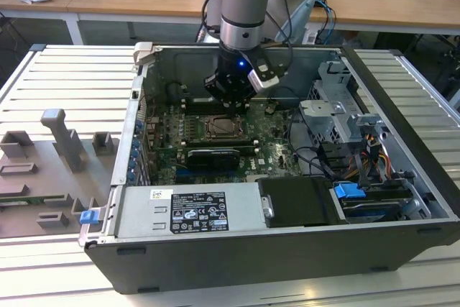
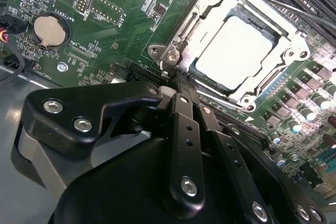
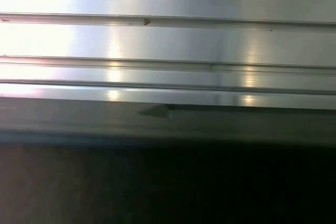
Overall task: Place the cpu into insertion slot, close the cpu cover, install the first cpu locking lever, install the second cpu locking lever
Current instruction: 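Install the first cpu locking lever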
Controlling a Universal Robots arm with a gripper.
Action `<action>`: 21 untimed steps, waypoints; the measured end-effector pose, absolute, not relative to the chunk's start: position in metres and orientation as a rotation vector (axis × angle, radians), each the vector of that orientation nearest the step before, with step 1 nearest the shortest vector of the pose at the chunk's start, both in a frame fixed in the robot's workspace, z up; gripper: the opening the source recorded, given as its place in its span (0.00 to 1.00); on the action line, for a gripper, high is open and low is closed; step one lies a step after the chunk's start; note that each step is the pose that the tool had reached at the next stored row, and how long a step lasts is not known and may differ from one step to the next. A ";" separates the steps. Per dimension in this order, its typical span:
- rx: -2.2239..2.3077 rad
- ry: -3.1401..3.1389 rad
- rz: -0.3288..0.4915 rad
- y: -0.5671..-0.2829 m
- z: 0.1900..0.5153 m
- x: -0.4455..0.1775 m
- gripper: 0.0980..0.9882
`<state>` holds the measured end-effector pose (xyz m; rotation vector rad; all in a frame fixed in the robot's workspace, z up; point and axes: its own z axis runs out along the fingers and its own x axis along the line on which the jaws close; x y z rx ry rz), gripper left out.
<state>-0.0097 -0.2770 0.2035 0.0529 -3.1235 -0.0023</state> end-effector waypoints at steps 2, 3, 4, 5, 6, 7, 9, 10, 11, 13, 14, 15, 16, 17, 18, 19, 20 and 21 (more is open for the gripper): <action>0.053 -3.123 0.003 -0.277 0.203 -0.010 0.01; 0.052 -3.124 0.002 -0.277 0.202 -0.009 0.01; 0.052 -3.124 0.003 -0.277 0.201 -0.009 0.01; 0.052 -3.123 0.004 -0.277 0.201 -0.009 0.01; 0.052 -3.123 0.005 -0.277 0.201 -0.009 0.01; 0.053 -3.123 0.002 -0.277 0.201 -0.009 0.01; 0.053 -3.123 -0.009 -0.277 0.201 -0.009 0.01; 0.052 -3.124 -0.012 -0.277 0.201 -0.009 0.01; 0.052 -3.125 -0.013 -0.277 0.203 -0.009 0.01; 0.053 -3.124 -0.011 -0.277 0.210 -0.009 0.01; 0.053 -3.124 -0.011 -0.277 0.215 -0.009 0.01; 0.053 -3.124 -0.011 -0.278 0.215 -0.009 0.01; 0.053 -3.124 -0.011 -0.278 0.215 -0.009 0.01; 0.053 -3.124 -0.011 -0.279 0.215 -0.009 0.01; 0.053 -3.124 -0.011 -0.280 0.215 -0.009 0.01; 0.053 -3.124 -0.011 -0.280 0.215 -0.009 0.01; 0.053 -3.124 -0.011 -0.281 0.215 -0.009 0.01; 0.053 -3.124 -0.011 -0.281 0.215 -0.009 0.01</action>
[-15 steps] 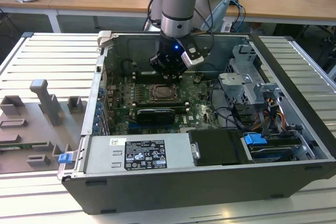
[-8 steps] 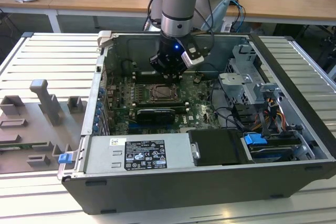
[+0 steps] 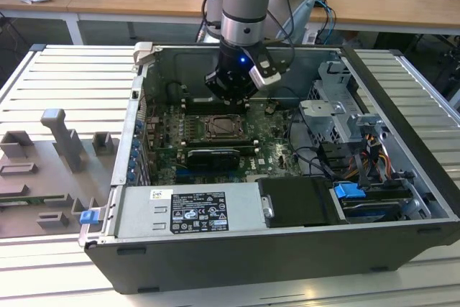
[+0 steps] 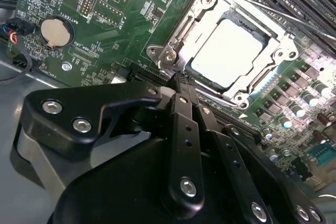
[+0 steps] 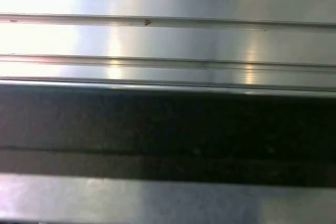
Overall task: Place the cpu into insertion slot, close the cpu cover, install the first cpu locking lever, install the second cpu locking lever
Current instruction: 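Install the first cpu locking lever, then install the second cpu locking lever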
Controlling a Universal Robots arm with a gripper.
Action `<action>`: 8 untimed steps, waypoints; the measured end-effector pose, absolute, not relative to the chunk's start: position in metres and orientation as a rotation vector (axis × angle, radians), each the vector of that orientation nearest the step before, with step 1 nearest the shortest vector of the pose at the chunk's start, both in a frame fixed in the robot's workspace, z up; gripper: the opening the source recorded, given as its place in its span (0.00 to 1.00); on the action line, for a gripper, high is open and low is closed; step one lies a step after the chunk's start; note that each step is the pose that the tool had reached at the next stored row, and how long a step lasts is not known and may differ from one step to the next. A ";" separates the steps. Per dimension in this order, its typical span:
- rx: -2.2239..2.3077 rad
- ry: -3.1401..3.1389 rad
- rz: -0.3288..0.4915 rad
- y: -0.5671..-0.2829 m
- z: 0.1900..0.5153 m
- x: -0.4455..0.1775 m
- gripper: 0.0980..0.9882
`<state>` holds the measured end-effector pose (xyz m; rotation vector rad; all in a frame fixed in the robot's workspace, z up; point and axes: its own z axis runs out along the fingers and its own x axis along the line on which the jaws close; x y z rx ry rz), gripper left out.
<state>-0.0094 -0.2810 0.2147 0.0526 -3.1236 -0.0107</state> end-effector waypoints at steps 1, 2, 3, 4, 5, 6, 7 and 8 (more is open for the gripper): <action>0.053 -3.124 -0.011 -0.281 0.215 -0.009 0.01; 0.053 -3.124 -0.011 -0.282 0.215 -0.009 0.01; 0.053 -3.124 -0.011 -0.282 0.215 -0.009 0.01; 0.053 -3.124 -0.011 -0.282 0.215 -0.009 0.01; 0.053 -3.124 -0.011 -0.283 0.215 -0.009 0.01; 0.053 -3.124 -0.011 -0.283 0.215 -0.009 0.01; 0.053 -3.124 -0.011 -0.284 0.215 -0.009 0.01; 0.053 -3.124 -0.011 -0.284 0.215 -0.009 0.01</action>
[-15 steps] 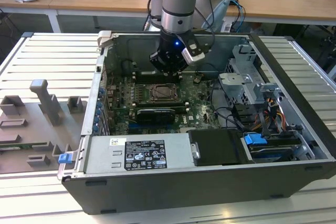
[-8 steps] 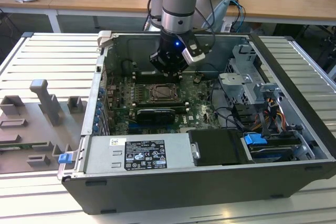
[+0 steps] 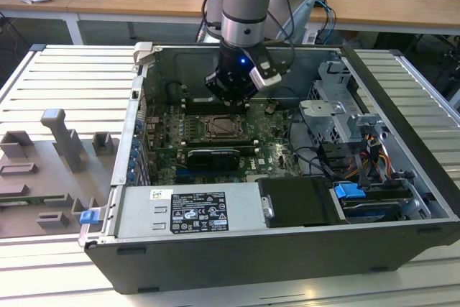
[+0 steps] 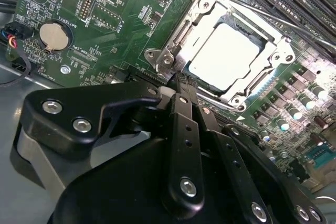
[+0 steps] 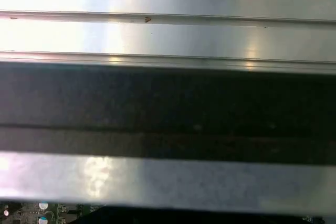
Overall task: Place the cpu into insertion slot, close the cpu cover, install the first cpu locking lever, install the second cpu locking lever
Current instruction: 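Install the second cpu locking lever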
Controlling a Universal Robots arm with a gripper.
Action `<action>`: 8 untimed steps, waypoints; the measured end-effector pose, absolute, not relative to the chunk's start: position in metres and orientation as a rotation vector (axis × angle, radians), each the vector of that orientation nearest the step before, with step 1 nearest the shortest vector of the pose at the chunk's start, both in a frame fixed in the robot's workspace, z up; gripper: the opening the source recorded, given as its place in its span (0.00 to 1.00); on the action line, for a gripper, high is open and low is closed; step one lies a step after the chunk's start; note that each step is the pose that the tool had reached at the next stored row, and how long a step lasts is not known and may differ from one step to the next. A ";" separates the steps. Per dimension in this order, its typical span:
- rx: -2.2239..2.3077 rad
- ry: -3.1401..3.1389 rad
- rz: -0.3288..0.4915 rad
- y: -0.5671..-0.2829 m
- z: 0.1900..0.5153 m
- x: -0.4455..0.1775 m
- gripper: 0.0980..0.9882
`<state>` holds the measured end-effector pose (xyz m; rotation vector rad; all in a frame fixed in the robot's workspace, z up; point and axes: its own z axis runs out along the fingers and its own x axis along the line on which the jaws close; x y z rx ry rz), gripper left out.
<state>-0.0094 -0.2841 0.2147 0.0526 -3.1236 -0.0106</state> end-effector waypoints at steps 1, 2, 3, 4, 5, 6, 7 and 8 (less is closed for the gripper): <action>0.053 -3.124 -0.011 -0.285 0.215 -0.009 0.01; 0.053 -3.124 -0.011 -0.285 0.215 -0.009 0.01; 0.053 -3.124 -0.011 -0.286 0.215 -0.009 0.01; 0.053 -3.124 -0.011 -0.286 0.215 -0.009 0.01; 0.053 -3.124 -0.010 -0.286 0.215 -0.009 0.01; 0.053 -3.124 -0.011 -0.287 0.215 -0.009 0.01; 0.053 -3.124 -0.010 -0.287 0.215 -0.009 0.01; 0.053 -3.124 -0.010 -0.288 0.215 -0.009 0.01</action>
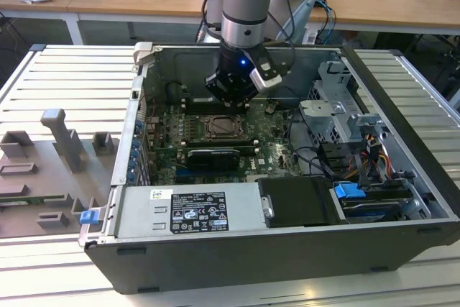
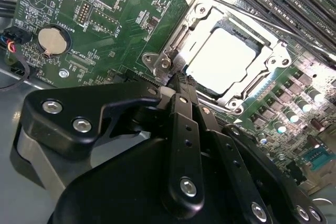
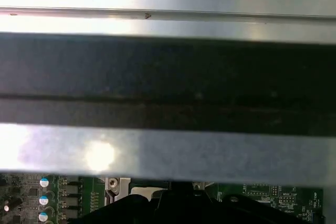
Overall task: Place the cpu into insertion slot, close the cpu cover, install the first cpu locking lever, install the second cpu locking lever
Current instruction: 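Install the second cpu locking lever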
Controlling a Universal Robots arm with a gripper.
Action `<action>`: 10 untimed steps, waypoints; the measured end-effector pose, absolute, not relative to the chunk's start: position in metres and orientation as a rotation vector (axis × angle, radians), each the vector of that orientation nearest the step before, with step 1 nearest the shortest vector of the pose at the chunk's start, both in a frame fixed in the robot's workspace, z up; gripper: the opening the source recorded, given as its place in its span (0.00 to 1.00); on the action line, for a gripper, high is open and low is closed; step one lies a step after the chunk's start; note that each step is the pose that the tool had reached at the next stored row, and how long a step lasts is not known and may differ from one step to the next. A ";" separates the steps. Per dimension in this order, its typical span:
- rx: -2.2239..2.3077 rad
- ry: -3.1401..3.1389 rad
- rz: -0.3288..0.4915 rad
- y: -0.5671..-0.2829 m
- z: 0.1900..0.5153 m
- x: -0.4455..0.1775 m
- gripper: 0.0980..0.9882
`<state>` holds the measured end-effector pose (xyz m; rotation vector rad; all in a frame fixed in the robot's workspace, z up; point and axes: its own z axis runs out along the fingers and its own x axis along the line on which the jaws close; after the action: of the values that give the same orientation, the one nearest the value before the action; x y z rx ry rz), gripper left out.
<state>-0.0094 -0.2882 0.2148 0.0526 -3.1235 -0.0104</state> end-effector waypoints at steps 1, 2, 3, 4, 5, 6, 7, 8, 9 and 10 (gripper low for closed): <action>0.053 -3.124 -0.011 -0.289 0.215 -0.009 0.01; 0.053 -3.124 -0.011 -0.290 0.215 -0.009 0.01; 0.053 -3.124 -0.011 -0.292 0.215 -0.009 0.01; 0.053 -3.124 -0.011 -0.293 0.215 -0.009 0.01; 0.052 -3.124 -0.011 -0.293 0.215 -0.009 0.01; 0.052 -3.124 -0.011 -0.293 0.215 -0.009 0.01; 0.053 -3.123 -0.010 -0.293 0.216 -0.009 0.01; 0.053 -3.123 -0.010 -0.293 0.219 -0.009 0.01; 0.053 -3.124 -0.010 -0.293 0.221 -0.009 0.01; 0.053 -3.124 -0.010 -0.293 0.223 -0.009 0.01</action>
<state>-0.0094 -0.2931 0.2226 0.0526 -3.1236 -0.0098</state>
